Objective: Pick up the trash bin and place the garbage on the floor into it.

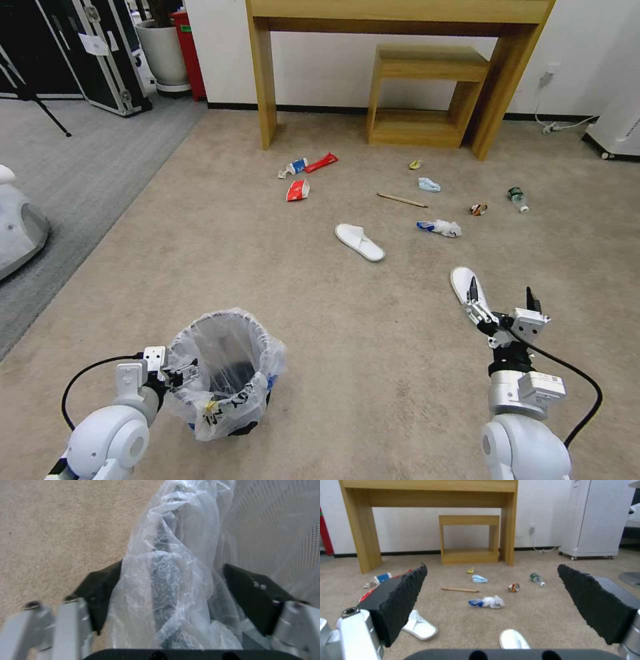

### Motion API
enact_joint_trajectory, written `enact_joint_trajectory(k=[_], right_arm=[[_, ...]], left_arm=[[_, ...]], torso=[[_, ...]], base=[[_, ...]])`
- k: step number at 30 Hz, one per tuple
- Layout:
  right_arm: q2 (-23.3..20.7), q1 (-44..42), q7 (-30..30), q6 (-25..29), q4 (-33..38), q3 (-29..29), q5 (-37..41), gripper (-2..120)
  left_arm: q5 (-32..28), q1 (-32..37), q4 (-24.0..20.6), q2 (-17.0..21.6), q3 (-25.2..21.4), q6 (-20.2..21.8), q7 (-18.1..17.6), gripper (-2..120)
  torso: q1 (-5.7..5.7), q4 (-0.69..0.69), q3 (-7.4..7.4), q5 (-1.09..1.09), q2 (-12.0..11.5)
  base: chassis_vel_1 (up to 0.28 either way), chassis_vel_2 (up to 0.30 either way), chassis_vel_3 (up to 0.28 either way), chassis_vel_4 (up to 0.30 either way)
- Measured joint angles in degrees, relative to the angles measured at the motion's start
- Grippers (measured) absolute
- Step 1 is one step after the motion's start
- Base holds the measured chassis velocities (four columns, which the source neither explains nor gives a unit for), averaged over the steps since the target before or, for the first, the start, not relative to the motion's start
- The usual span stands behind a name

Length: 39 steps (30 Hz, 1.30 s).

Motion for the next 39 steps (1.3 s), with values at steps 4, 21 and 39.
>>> enact_joint_trajectory(k=[4,21,39], right_arm=[[0.0,-0.2,0.1,0.4,-0.1,0.1,0.0,100],[-0.4,-0.7,0.2,0.6,0.1,-0.4,0.1,100],[-2.2,-2.0,0.2,-0.9,1.7,-1.0,1.5,100]], left_arm=[[0.5,0.0,0.3,-0.1,0.2,-0.3,0.2,63],[1.5,1.7,-1.4,-1.6,-1.1,-1.3,1.1,7],[-3.1,2.8,-7.4,-3.5,-7.8,-0.8,-0.3,1]], torso=[[0.00,0.00,0.00,0.00,0.0],[0.00,0.01,0.00,-0.02,0.0],[0.00,0.01,0.00,-0.02,0.0]], base=[[0.000,0.000,0.000,0.000],[0.000,0.000,0.000,0.000],[0.000,0.000,0.000,0.000]])
